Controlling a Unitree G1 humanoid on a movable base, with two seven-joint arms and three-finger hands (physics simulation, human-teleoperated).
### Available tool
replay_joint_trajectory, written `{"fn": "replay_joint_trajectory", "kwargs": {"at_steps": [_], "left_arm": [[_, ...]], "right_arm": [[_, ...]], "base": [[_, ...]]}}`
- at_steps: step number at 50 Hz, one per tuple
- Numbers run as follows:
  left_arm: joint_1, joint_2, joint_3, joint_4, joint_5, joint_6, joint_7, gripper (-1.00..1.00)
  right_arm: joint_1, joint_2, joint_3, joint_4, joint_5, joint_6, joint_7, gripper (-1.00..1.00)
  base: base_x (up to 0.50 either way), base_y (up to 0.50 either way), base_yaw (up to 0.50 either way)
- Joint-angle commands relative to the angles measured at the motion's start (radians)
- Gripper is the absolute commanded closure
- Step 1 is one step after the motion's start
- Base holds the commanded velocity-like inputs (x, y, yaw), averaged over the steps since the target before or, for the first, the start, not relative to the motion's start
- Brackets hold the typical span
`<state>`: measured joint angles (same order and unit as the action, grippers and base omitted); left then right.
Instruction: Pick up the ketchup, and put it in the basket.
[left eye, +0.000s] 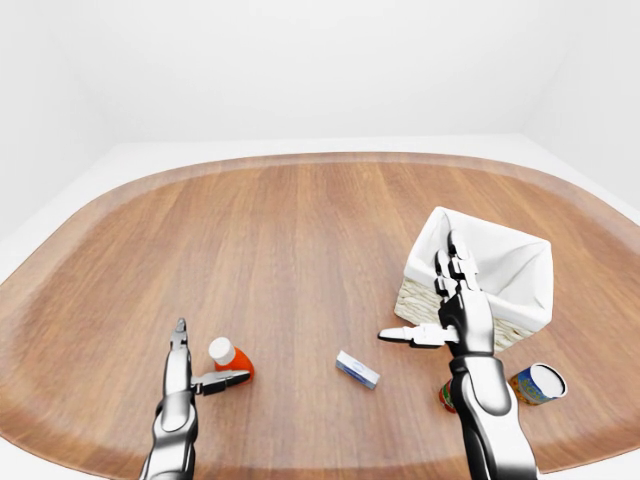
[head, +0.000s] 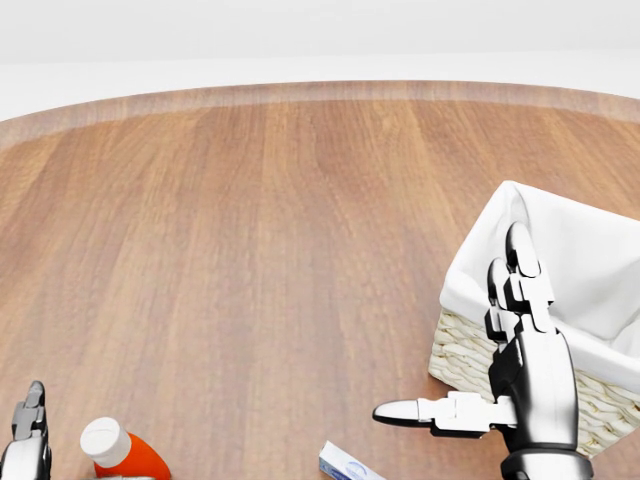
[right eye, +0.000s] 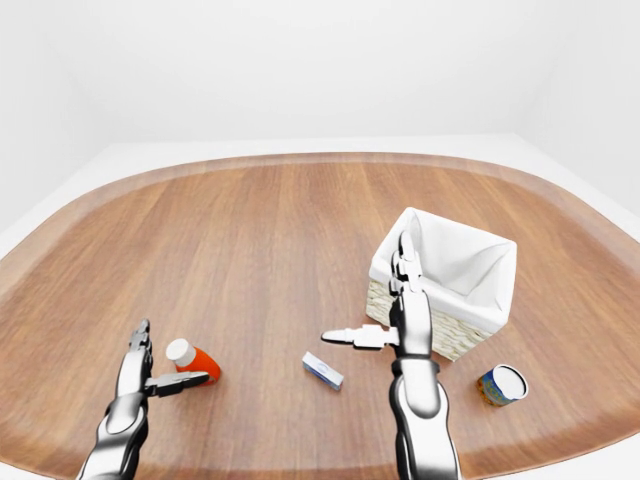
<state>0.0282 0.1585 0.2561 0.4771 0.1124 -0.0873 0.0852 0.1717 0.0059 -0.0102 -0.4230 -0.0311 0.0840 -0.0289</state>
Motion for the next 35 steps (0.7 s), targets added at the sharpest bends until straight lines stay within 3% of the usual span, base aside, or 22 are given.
{"fn": "replay_joint_trajectory", "kwargs": {"at_steps": [1, 16, 35], "left_arm": [[-0.043, 0.037, -0.026, 0.167, 0.000, 0.000, 0.049, -1.00], [-0.035, 0.037, -0.030, 0.141, -0.008, 0.000, 0.045, -1.00], [0.035, -0.008, -0.020, -0.095, 0.025, 0.000, 0.008, -1.00]], "right_arm": [[-0.004, -0.001, -0.002, 0.014, 0.001, -0.006, -0.001, -1.00], [-0.007, -0.001, -0.002, 0.023, 0.000, -0.011, 0.000, -1.00], [-0.018, -0.002, -0.008, 0.036, -0.001, -0.008, -0.004, -1.00]], "base": [[0.00, 0.00, 0.00], [0.00, 0.00, 0.00], [0.00, 0.00, 0.00]]}}
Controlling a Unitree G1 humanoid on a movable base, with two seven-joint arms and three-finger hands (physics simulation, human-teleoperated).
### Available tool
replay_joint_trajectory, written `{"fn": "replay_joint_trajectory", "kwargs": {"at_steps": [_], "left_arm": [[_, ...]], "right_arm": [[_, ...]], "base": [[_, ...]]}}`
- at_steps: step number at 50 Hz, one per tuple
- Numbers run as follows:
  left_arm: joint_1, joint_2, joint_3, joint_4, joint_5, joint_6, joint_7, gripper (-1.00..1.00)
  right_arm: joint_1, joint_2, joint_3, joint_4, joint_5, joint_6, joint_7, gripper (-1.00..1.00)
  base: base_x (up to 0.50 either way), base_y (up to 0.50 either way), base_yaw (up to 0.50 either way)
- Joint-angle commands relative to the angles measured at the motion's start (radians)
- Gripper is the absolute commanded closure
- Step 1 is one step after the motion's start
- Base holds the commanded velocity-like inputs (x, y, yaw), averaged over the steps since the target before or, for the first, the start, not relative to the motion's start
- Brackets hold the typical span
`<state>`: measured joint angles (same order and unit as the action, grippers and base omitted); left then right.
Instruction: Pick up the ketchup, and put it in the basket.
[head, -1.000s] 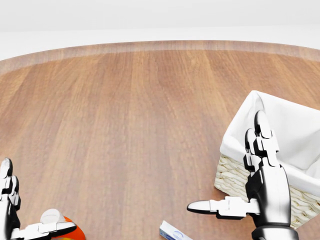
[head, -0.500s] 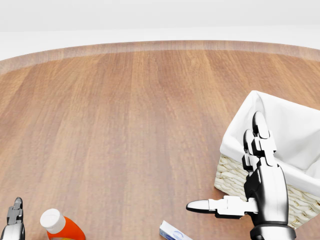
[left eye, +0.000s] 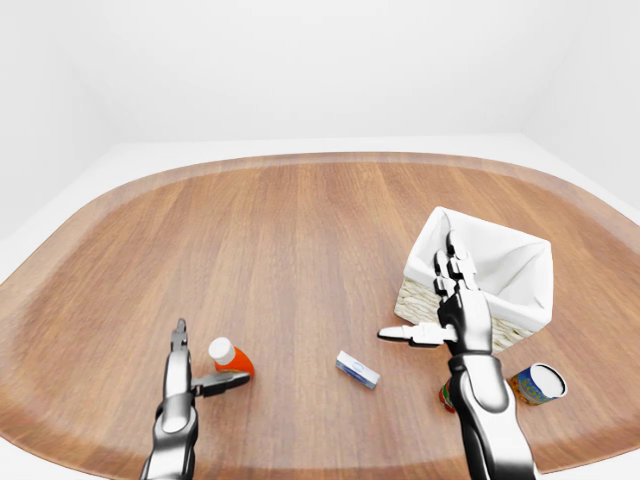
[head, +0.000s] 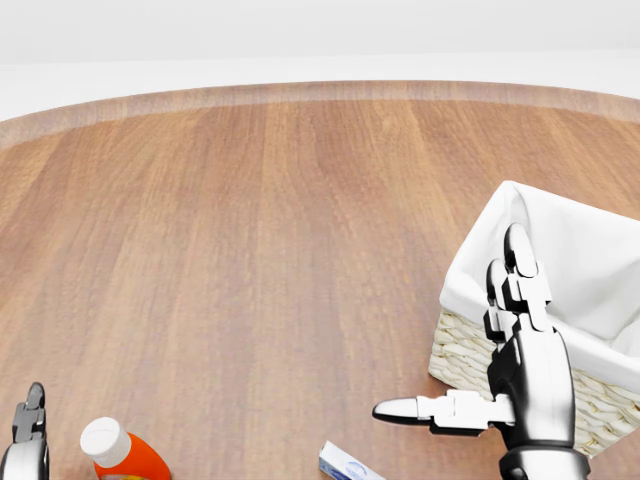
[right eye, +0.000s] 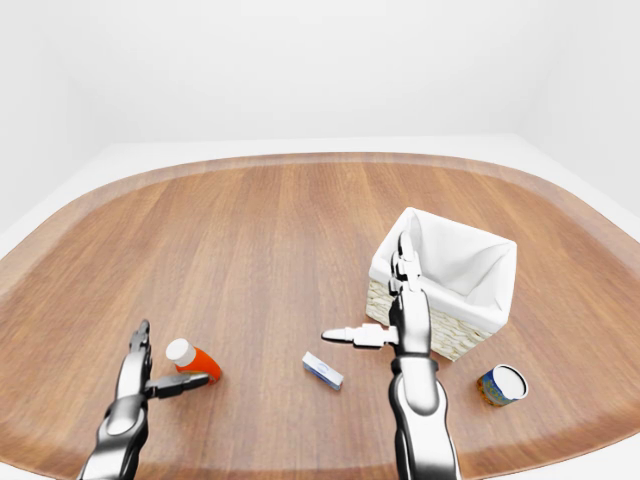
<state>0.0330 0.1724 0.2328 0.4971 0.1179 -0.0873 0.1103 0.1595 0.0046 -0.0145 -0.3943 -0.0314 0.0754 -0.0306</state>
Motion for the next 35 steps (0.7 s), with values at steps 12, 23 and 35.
{"fn": "replay_joint_trajectory", "kwargs": {"at_steps": [12, 23, 35], "left_arm": [[0.013, -0.050, -0.030, -0.143, 0.038, 0.000, -0.025, -1.00], [0.000, -0.055, -0.058, -0.092, 0.018, 0.000, -0.033, 0.92], [-0.004, -0.048, -0.050, -0.073, 0.012, 0.000, -0.031, 0.91]], "right_arm": [[-0.002, 0.000, -0.001, -0.002, 0.000, 0.003, -0.001, -1.00], [0.016, 0.002, -0.003, -0.042, 0.006, 0.012, 0.004, -1.00], [0.014, 0.002, -0.002, -0.035, 0.004, 0.010, 0.003, -1.00]], "base": [[0.00, 0.00, 0.00], [0.00, 0.00, 0.00], [0.00, 0.00, 0.00]]}}
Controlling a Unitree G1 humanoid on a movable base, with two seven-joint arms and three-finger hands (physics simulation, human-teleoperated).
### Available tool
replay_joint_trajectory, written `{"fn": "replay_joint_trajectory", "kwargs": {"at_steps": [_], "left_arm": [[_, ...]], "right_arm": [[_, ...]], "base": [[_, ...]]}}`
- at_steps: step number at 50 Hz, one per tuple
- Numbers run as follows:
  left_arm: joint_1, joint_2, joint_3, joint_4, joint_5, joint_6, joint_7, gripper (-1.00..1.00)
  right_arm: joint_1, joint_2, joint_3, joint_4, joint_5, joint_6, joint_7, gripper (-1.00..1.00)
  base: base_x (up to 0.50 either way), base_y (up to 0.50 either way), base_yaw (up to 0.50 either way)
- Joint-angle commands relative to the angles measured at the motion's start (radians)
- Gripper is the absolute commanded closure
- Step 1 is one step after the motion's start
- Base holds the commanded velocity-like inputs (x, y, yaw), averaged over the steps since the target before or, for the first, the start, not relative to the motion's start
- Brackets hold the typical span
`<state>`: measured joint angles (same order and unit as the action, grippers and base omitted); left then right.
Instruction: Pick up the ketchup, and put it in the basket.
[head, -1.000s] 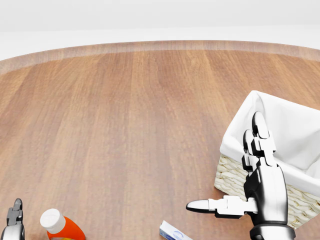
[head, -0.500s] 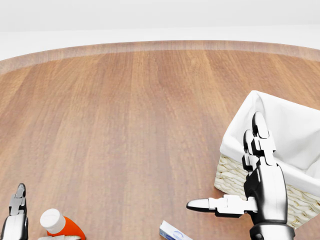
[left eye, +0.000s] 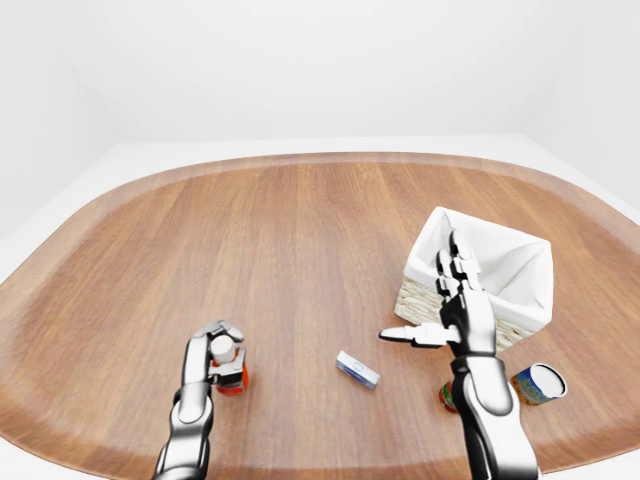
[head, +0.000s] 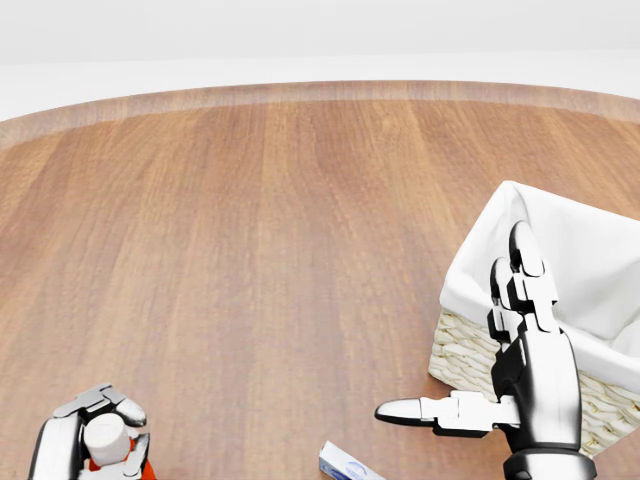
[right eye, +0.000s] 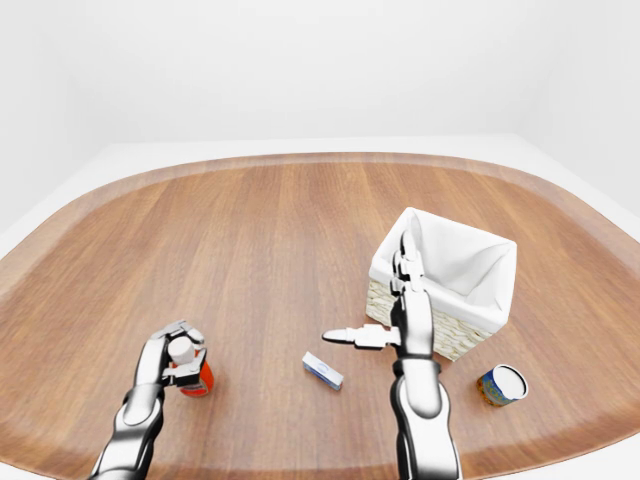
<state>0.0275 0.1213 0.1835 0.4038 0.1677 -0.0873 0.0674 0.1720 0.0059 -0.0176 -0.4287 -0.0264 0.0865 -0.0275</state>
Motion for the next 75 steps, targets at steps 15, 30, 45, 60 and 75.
{"fn": "replay_joint_trajectory", "kwargs": {"at_steps": [15, 30, 45, 60, 75], "left_arm": [[0.077, -0.050, -0.029, -0.348, -0.005, 0.000, -0.034, 0.92], [0.038, -0.121, -0.194, -0.686, 0.065, 0.114, -0.054, 0.92], [-0.067, -0.172, -0.343, -0.670, 0.104, 0.175, -0.010, 0.92], [-0.106, -0.234, -0.487, -0.743, 0.159, 0.175, -0.011, 0.92], [-0.099, -0.291, -0.652, -0.765, 0.199, 0.175, 0.016, 0.92]], "right_arm": [[-0.011, -0.001, 0.007, 0.030, -0.010, -0.010, -0.005, -1.00], [-0.011, -0.001, 0.013, 0.038, -0.013, -0.016, -0.007, -1.00], [-0.004, -0.001, 0.011, 0.020, -0.008, -0.009, -0.001, -1.00], [0.005, 0.000, 0.019, 0.008, -0.007, -0.009, 0.002, -1.00], [0.023, 0.000, 0.027, -0.029, -0.003, 0.000, 0.006, -1.00]], "base": [[0.00, 0.00, 0.00], [0.00, 0.00, 0.00], [0.00, 0.00, 0.00], [0.00, 0.00, 0.00], [0.00, 0.00, 0.00]]}}
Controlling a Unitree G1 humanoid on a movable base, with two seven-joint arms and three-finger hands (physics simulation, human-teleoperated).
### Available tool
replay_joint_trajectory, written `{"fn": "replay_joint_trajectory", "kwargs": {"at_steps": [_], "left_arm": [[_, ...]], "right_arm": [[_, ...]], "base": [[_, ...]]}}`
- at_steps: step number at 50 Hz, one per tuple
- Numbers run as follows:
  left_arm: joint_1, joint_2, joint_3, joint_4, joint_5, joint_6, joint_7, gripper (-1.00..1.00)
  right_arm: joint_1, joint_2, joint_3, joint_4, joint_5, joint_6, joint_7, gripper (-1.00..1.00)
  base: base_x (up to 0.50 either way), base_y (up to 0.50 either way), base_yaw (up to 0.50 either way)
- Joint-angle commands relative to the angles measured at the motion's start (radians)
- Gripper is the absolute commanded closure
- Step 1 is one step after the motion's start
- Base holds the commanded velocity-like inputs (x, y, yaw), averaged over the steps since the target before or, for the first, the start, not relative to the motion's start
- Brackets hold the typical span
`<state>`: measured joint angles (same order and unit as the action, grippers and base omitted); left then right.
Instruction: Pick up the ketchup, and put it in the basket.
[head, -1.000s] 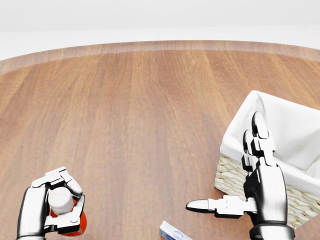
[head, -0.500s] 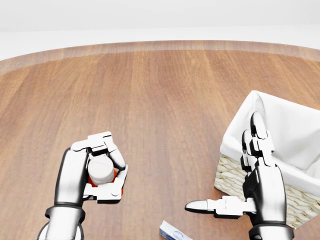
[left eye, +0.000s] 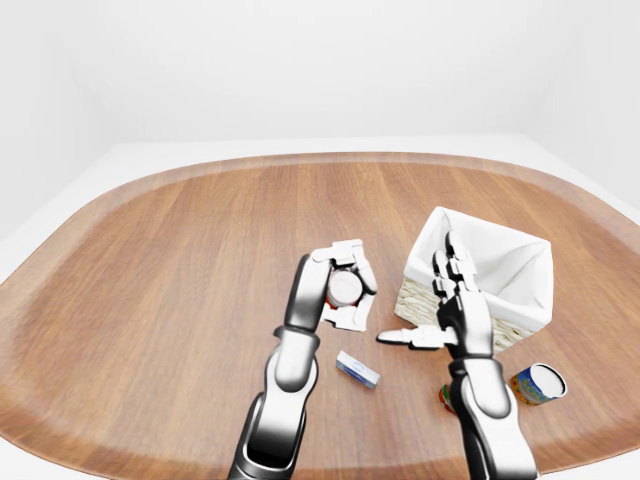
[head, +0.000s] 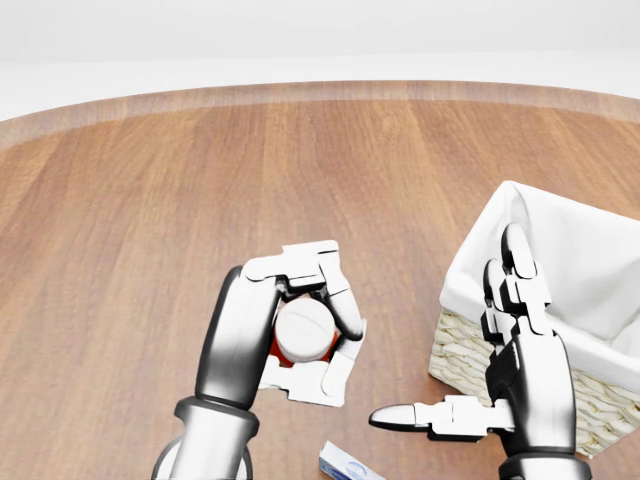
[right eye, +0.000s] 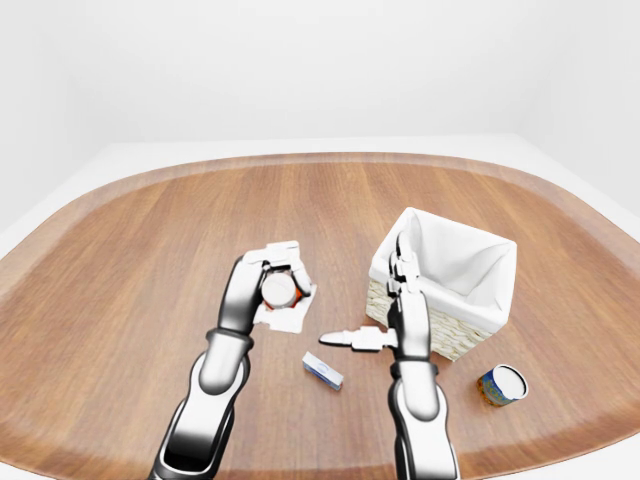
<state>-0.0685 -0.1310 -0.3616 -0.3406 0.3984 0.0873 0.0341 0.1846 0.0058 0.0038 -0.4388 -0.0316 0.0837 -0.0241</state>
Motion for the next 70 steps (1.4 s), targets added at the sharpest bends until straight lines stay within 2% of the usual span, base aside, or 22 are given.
{"fn": "replay_joint_trajectory", "kwargs": {"at_steps": [1, 19, 39, 45, 51, 55, 57, 58, 59, 60, 61, 62, 70], "left_arm": [[-0.006, -0.044, -0.114, 0.007, -0.034, 0.000, 0.057, 0.92], [0.001, -0.081, -0.250, -0.046, 0.027, 0.000, 0.075, 0.92], [0.026, -0.085, -0.364, -0.087, 0.081, 0.000, 0.090, 0.92], [0.029, -0.088, -0.390, -0.103, 0.090, 0.000, 0.091, 0.92], [0.034, -0.084, -0.404, -0.107, 0.089, 0.000, 0.096, 0.91], [0.038, -0.082, -0.409, -0.108, 0.085, 0.000, 0.100, 0.91], [0.039, -0.080, -0.411, -0.104, 0.083, 0.000, 0.104, 0.91], [0.038, -0.080, -0.412, -0.102, 0.083, 0.000, 0.104, 0.91], [0.038, -0.080, -0.411, -0.101, 0.082, 0.000, 0.104, 0.73], [0.036, -0.081, -0.406, -0.094, 0.079, 0.000, 0.105, 0.11], [0.034, -0.081, -0.405, -0.088, 0.083, 0.000, 0.103, -0.90], [0.037, -0.081, -0.403, -0.089, 0.081, 0.000, 0.104, -1.00], [0.031, -0.084, -0.389, -0.095, 0.078, 0.000, 0.094, -1.00]], "right_arm": [[0.015, 0.000, 0.006, -0.029, 0.004, 0.004, 0.003, -1.00], [0.015, 0.000, 0.004, -0.026, 0.002, 0.001, 0.001, -1.00], [0.012, 0.000, 0.000, -0.024, -0.008, -0.001, -0.007, -1.00], [0.015, -0.001, 0.004, -0.018, -0.009, -0.011, -0.002, -1.00], [0.022, -0.001, 0.005, -0.030, -0.008, -0.005, 0.003, -1.00], [0.030, -0.001, 0.010, -0.032, -0.011, -0.016, 0.007, -1.00], [0.035, -0.005, 0.014, -0.026, -0.020, -0.033, 0.013, -1.00], [0.037, -0.005, 0.015, -0.024, -0.020, -0.035, 0.015, -0.61], [0.040, -0.006, 0.014, -0.016, -0.022, -0.055, 0.017, 1.00], [0.038, -0.004, 0.009, -0.012, -0.019, -0.052, 0.014, 1.00], [0.032, 0.000, 0.001, -0.013, -0.017, -0.044, 0.006, 1.00], [0.029, -0.003, -0.002, -0.010, -0.012, -0.044, 0.011, 1.00], [0.023, -0.001, 0.003, 0.002, -0.025, -0.044, 0.005, 1.00]], "base": [[0.00, 0.00, 0.00], [0.00, 0.00, 0.00], [0.00, 0.00, 0.00], [0.00, 0.00, 0.00], [0.00, 0.00, 0.00], [0.00, 0.00, 0.00], [0.00, 0.00, 0.00], [0.00, 0.00, 0.00], [0.00, 0.00, 0.00], [0.00, 0.00, 0.00], [0.00, 0.00, 0.00], [0.00, 0.00, 0.00], [0.00, 0.00, 0.00]]}}
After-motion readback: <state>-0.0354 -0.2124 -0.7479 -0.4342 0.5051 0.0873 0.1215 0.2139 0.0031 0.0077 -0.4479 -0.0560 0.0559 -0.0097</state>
